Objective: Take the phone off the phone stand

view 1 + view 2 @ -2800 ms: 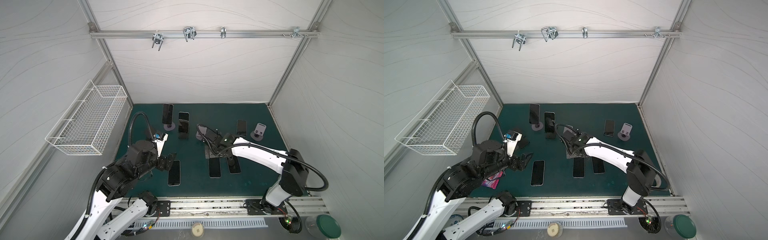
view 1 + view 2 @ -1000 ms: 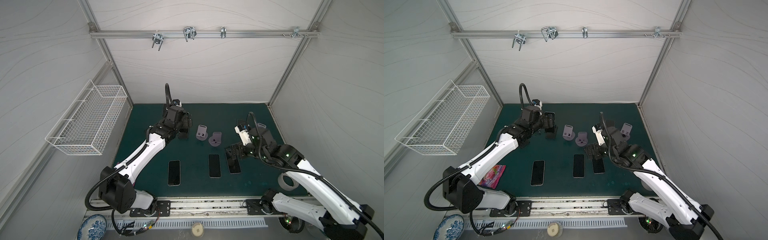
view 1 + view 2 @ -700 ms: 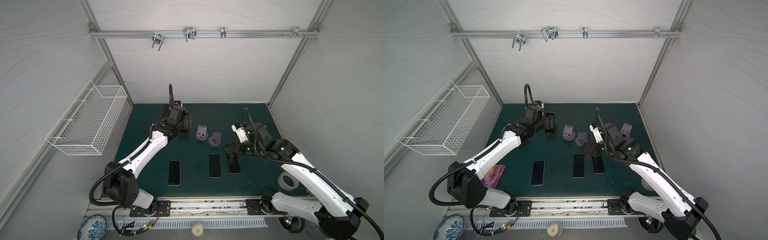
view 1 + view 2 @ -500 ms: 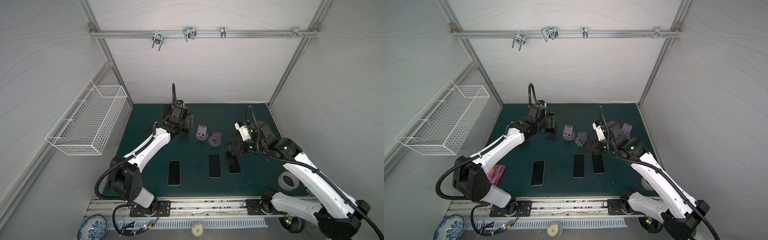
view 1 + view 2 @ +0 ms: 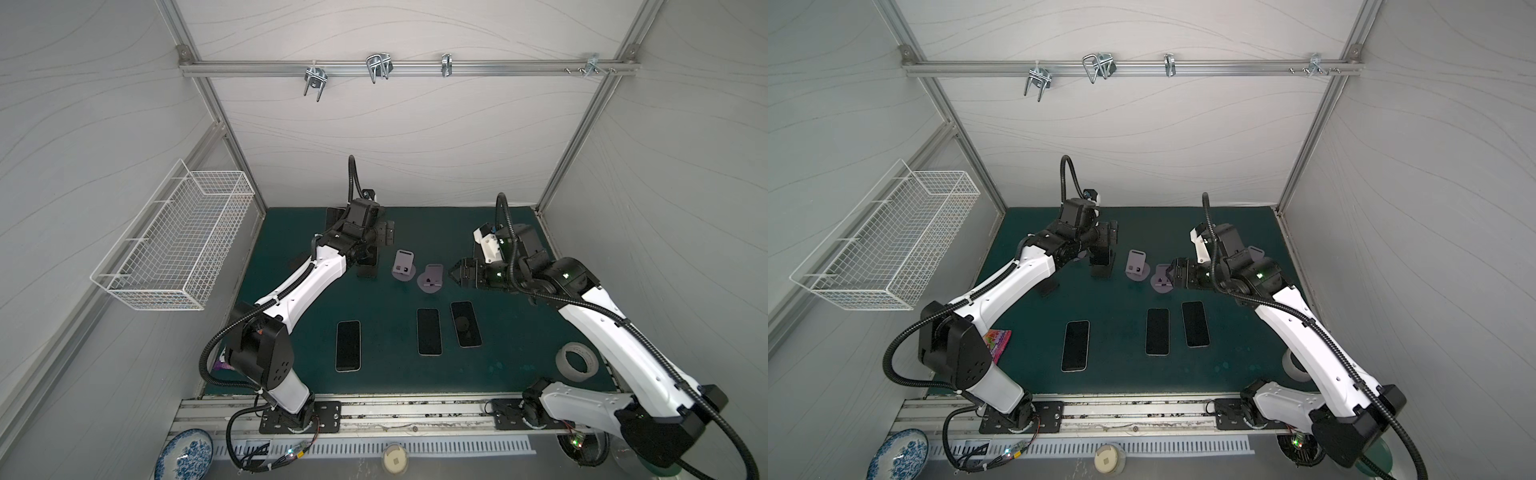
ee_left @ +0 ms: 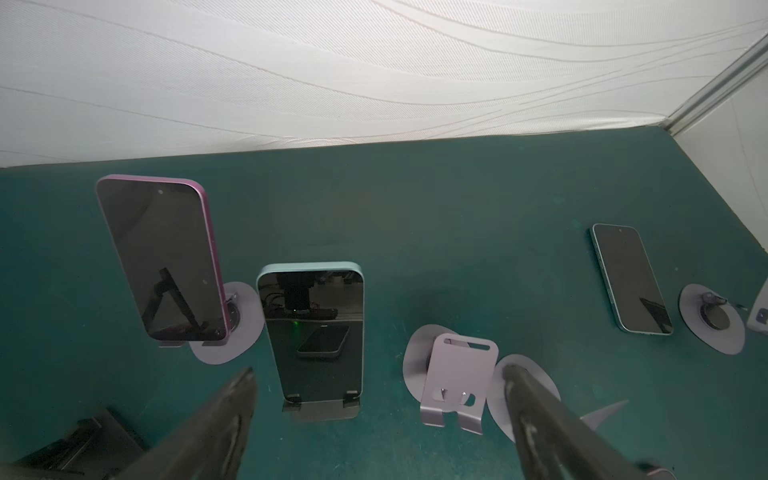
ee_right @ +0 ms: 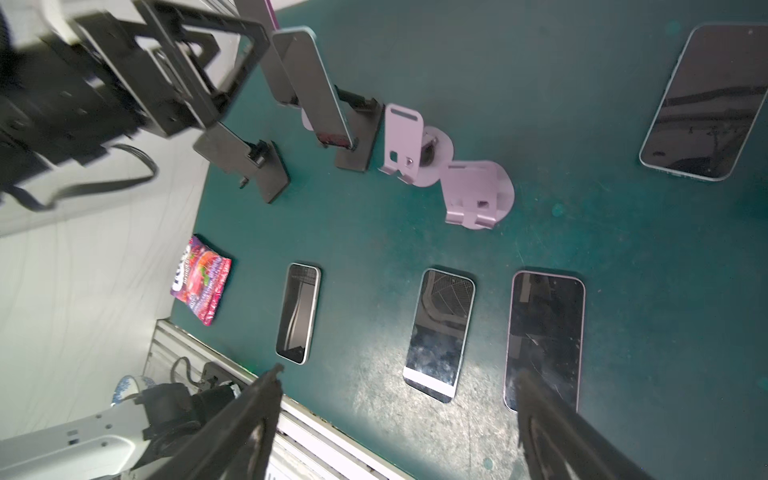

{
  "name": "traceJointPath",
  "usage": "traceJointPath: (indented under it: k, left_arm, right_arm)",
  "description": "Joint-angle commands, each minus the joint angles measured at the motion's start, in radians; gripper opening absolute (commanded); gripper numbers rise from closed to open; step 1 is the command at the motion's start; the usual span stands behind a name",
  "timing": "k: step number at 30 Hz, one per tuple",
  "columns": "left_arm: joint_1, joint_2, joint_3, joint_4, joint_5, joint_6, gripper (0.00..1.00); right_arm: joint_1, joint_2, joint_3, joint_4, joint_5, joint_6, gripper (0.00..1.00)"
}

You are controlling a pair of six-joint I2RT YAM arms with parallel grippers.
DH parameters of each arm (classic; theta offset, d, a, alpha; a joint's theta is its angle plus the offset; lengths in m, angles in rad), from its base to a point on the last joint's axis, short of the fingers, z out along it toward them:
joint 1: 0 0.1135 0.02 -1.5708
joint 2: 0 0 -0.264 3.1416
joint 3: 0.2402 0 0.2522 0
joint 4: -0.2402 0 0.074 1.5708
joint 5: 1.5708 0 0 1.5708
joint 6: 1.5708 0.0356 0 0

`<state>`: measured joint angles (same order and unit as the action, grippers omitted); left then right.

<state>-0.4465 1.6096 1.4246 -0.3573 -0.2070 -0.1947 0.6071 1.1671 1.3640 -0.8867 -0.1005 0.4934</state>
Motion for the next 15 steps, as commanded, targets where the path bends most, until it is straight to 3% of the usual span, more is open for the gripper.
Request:
traceJointPath:
  k: [1,9,15]
  left_arm:
    - [0.006,0.004,0.025,0.003,-0.035,0.006,0.94]
    - [0.015,0.028,0.053,-0.058,-0.037,0.077,0.98]
    - [0.032,0.036,0.064,-0.064,-0.03,0.096,0.98]
  right_arm:
    - [-0.003,-0.008,0.035,-0.08,-0.029,0.015,0.89]
    - [-0.002,-0.078,0.022,-0.119,-0.144,0.06,0.89]
    - [-0.001,-0.177,0.007,-0.161,-0.079,0.028,0.89]
